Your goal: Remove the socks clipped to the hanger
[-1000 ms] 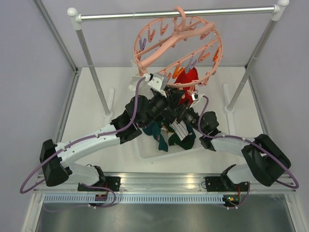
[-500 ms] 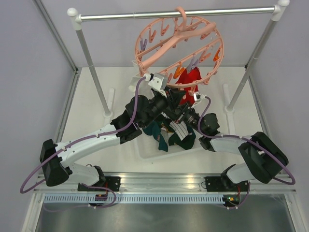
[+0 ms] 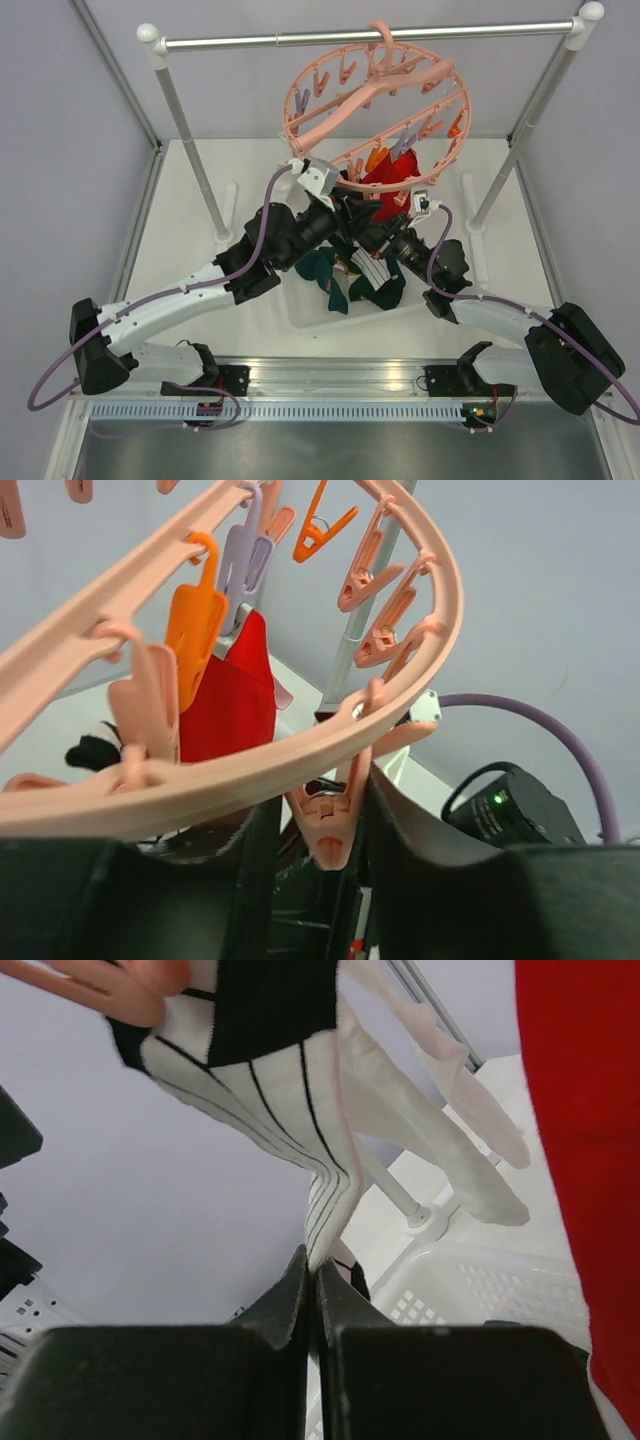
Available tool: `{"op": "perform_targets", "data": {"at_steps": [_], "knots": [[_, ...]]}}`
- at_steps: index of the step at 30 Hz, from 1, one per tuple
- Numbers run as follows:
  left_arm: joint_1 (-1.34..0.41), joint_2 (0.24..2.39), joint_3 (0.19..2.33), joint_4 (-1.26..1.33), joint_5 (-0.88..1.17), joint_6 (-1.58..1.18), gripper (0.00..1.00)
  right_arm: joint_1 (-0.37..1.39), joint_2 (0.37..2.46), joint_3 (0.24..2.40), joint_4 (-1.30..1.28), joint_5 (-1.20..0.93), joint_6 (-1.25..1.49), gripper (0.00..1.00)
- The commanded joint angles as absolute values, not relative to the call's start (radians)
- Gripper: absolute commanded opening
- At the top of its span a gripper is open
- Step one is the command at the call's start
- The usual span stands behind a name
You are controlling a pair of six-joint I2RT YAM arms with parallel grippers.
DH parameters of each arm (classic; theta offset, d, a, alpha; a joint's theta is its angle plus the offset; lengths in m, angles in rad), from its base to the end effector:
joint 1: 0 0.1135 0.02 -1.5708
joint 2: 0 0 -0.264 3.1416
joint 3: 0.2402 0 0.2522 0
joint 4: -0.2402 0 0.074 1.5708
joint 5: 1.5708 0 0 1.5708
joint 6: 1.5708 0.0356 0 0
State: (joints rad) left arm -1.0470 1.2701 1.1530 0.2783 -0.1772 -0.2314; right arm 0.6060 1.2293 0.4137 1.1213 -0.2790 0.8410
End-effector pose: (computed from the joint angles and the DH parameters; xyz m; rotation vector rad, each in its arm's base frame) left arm 0.1553 -0.2564 0.4141 0.4421 1.4104 -0.9263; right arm 0.1969 0.1484 0.2576 -0.1014 1.4108 1.4008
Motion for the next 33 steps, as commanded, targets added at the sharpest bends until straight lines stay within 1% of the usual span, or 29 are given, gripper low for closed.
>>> {"op": "perform_targets", "data": {"at_steps": [1, 5, 10, 18, 24, 28, 29, 33], "knots": [[-1.055, 1.2, 1.108, 0.242, -0.107, -0.222, 0.44, 0.607, 1.209, 0.425, 1.071, -0.272, 0.792, 0.01], [-1.055, 1.143, 1.057, 0.216, -0.075, -0.198, 0.52, 0.609, 1.206, 0.448, 1.011, -0.29, 0.775, 0.01], [-1.055, 1.085, 1.037, 0.146, -0.051, -0.16, 0.56, 0.606, 1.206, 0.495, 0.927, -0.331, 0.75, 0.01], [-1.055, 0.96, 0.96, 0.101, -0.106, -0.176, 0.56, 0.606, 1.193, 0.512, 0.887, -0.324, 0.73, 0.01], [-1.055, 0.882, 0.942, 0.051, -0.279, -0.192, 0.53, 0.607, 1.161, 0.511, 0.844, -0.298, 0.706, 0.01], [-1.055, 0.871, 0.927, 0.057, -0.356, -0.204, 0.51, 0.604, 1.129, 0.52, 0.79, -0.282, 0.681, 0.01], [-1.055, 0.873, 0.925, 0.061, -0.392, -0.207, 0.51, 0.607, 1.123, 0.523, 0.781, -0.281, 0.675, 0.01], [-1.054, 0.908, 0.936, 0.097, -0.428, -0.201, 0.52, 0.607, 1.094, 0.518, 0.762, -0.264, 0.667, 0.01]]}}
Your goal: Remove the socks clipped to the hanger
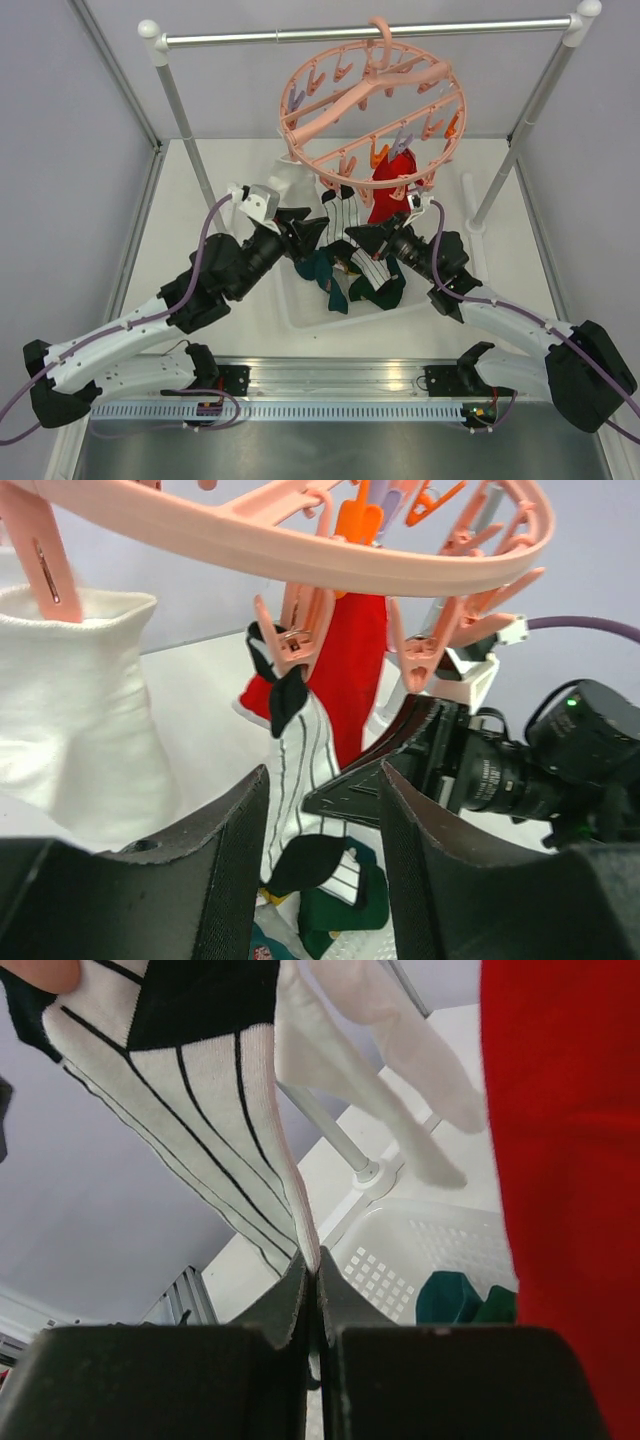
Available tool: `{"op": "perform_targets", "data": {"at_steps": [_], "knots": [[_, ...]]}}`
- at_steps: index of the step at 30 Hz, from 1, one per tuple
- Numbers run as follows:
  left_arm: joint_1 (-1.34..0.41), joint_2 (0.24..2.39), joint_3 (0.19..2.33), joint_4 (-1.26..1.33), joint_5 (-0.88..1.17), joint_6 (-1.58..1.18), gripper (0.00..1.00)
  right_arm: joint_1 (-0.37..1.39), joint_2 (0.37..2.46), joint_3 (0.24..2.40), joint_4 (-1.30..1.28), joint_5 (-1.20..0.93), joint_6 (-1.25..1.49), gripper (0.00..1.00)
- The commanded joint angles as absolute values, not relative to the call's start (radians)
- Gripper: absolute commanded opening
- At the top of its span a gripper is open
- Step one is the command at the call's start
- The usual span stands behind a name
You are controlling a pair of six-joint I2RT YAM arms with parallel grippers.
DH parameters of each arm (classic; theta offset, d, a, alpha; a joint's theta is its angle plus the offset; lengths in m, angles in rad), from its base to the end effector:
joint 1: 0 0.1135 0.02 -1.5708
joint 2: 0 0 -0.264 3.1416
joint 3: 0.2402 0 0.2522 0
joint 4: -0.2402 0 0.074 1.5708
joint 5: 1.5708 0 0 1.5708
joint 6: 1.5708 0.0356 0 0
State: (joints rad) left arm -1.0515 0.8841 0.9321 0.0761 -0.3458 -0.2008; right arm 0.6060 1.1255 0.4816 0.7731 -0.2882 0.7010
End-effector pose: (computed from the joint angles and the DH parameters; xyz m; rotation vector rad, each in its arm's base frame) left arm 0.1103 -0.1686 0.4027 0.3423 1.4614 -0.7689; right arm 0.1960 0.1481 0.2666 -0.1830 1.5679 1.2573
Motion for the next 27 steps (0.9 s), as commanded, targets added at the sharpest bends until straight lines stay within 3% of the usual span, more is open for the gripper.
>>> {"op": "perform_targets", "data": {"at_steps": [1, 7, 27], "knots": [[-1.054, 0.913, 0.949, 0.1, -0.423, -0.199, 0.52, 0.609, 1.083, 0.517, 0.756, -0.261, 0.667, 0.01], [-1.054, 0.972, 0.962, 0.182, -0.416, -0.189, 0.59, 0.609, 1.066, 0.505, 0.761, -0.249, 0.673, 0.01], [-1.055, 1.098, 0.986, 0.452, -0.505, -0.16, 0.59, 0.607, 1.058, 0.505, 0.769, -0.238, 0.684, 0.01]]}}
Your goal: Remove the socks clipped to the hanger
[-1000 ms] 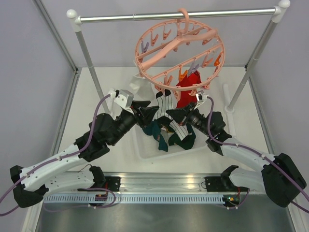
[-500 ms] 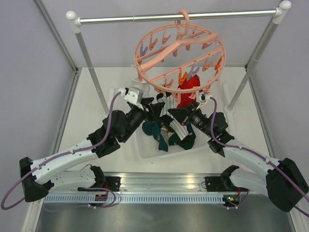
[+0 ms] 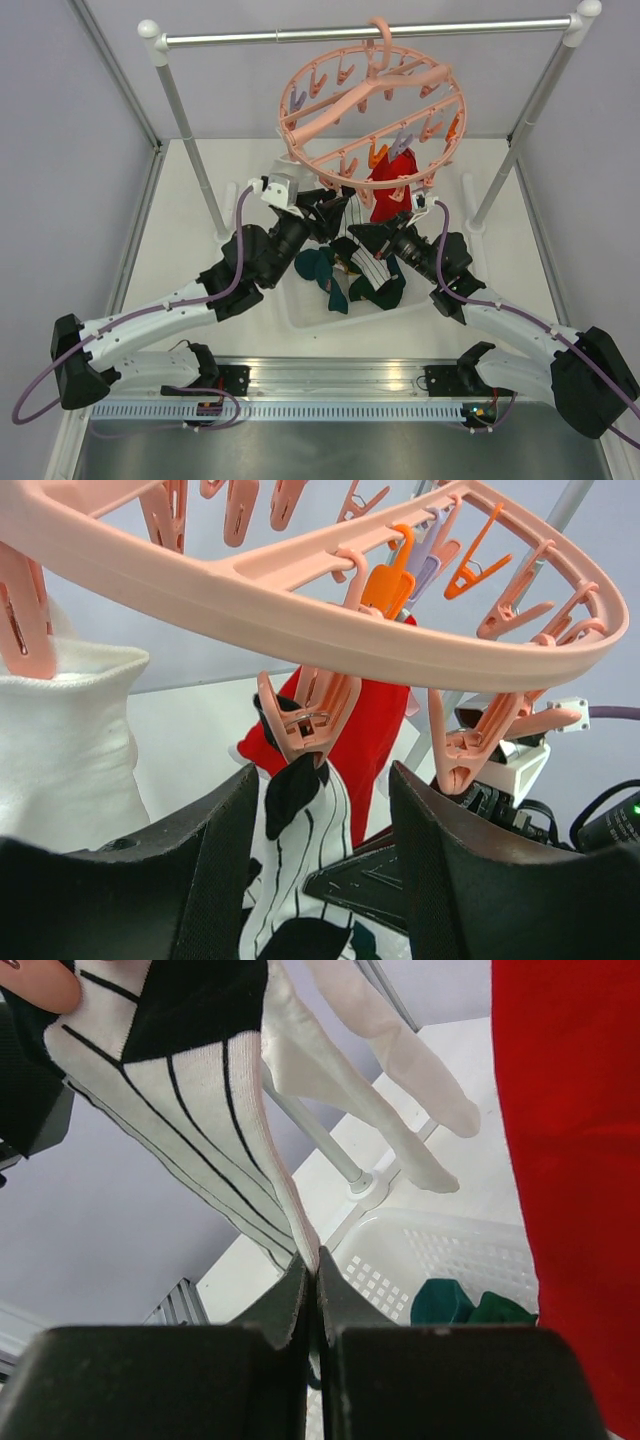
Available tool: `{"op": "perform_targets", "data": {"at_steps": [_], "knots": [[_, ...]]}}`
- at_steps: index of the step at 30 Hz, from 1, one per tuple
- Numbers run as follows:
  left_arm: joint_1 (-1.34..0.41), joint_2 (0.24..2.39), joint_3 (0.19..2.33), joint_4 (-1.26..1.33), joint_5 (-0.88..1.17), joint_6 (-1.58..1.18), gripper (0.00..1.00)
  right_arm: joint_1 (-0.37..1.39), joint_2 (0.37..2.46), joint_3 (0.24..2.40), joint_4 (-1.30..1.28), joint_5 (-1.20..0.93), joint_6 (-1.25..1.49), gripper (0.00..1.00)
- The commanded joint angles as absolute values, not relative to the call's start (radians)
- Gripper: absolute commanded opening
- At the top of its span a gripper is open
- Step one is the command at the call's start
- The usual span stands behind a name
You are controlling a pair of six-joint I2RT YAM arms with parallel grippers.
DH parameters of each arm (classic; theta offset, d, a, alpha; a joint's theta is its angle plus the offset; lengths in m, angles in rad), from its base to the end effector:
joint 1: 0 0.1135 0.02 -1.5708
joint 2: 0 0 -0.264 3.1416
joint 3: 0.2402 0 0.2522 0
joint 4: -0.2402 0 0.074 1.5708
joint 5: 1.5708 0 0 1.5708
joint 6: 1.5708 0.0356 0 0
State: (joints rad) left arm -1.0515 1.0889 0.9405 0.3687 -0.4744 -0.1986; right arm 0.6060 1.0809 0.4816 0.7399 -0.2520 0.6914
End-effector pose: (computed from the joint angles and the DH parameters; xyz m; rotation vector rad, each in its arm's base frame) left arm 0.1391 -0.2106 0.3936 0.1878 1.4006 -0.7232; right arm 0.1916 0.1436 0.2730 -0.1588 1.5498 1.2281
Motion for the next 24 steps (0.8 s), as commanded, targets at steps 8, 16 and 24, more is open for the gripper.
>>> {"op": "perform_targets", "data": {"at_steps": [8, 16, 24], "knots": [[-1.055, 1.112, 0.956, 0.574, -0.555, -0.141, 0.6, 0.609, 1.06, 0.511, 0.764, -0.239, 0.683, 0.01], [-1.057, 1.134, 0.962, 0.612, -0.575, -0.126, 0.59, 0.607, 1.063, 0.508, 0.767, -0.239, 0.683, 0.01], [-1.055, 1.138, 0.963, 0.623, -0.577, -0.123, 0.44, 0.609, 1.065, 0.505, 0.765, -0.241, 0.684, 0.01]]}}
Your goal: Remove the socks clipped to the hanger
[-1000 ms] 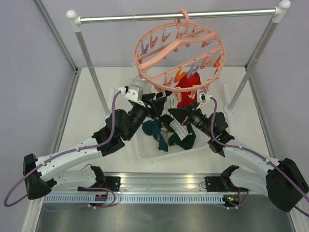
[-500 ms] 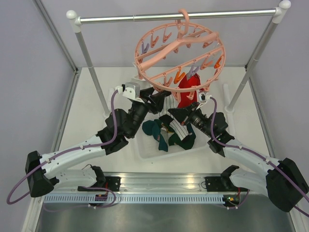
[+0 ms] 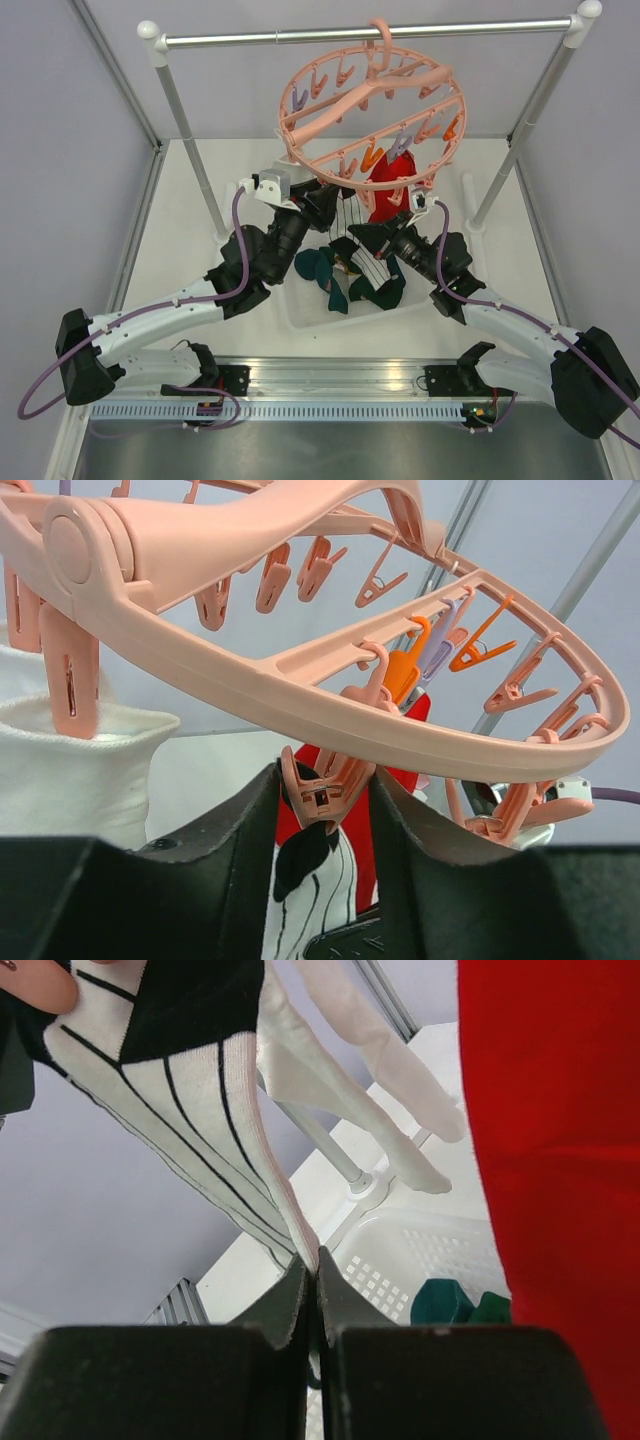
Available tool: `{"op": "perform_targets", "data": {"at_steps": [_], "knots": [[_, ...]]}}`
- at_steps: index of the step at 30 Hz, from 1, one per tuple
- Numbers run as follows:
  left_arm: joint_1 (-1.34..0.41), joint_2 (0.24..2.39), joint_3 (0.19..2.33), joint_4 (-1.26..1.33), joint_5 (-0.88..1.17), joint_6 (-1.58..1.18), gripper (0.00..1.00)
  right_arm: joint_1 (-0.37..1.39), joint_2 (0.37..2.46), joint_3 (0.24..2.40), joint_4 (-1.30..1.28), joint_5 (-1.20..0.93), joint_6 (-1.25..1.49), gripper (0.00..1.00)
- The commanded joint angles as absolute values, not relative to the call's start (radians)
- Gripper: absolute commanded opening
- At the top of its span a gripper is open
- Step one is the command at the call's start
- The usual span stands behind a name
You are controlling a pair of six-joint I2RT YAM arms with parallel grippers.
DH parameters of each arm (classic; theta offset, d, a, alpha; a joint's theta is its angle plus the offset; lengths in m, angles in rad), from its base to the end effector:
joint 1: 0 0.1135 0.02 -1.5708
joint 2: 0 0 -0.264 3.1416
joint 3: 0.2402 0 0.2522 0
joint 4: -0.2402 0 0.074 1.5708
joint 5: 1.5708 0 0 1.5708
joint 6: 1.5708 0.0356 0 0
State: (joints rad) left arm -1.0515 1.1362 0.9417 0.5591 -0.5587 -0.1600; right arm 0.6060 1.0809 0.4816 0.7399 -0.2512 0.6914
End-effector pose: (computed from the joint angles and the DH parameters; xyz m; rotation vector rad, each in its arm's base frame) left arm 0.1445 -0.2147 0.4016 0.0662 1.2940 -0.7068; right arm 0.1917 0.1436 0.2730 -0.1581 1.5497 1.2276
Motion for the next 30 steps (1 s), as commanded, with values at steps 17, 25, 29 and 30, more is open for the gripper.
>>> {"op": "perform_targets", "data": {"at_steps": [17, 25, 29, 30], "knots": [[-1.057, 1.143, 0.976, 0.595, -0.546, -0.11, 0.02, 0.609, 1.022, 0.474, 0.703, -0.203, 0.65, 0.01], [-1.057, 1.141, 0.982, 0.583, -0.543, -0.109, 0.02, 0.606, 0.95, 0.397, 0.618, -0.149, 0.606, 0.01], [-1.057, 1.149, 0.991, 0.569, -0.537, -0.115, 0.02, 0.609, 0.931, 0.388, 0.585, -0.135, 0.586, 0.01], [-1.057, 1.15, 0.997, 0.565, -0.534, -0.117, 0.02, 0.609, 0.928, 0.39, 0.572, -0.129, 0.58, 0.01]]}}
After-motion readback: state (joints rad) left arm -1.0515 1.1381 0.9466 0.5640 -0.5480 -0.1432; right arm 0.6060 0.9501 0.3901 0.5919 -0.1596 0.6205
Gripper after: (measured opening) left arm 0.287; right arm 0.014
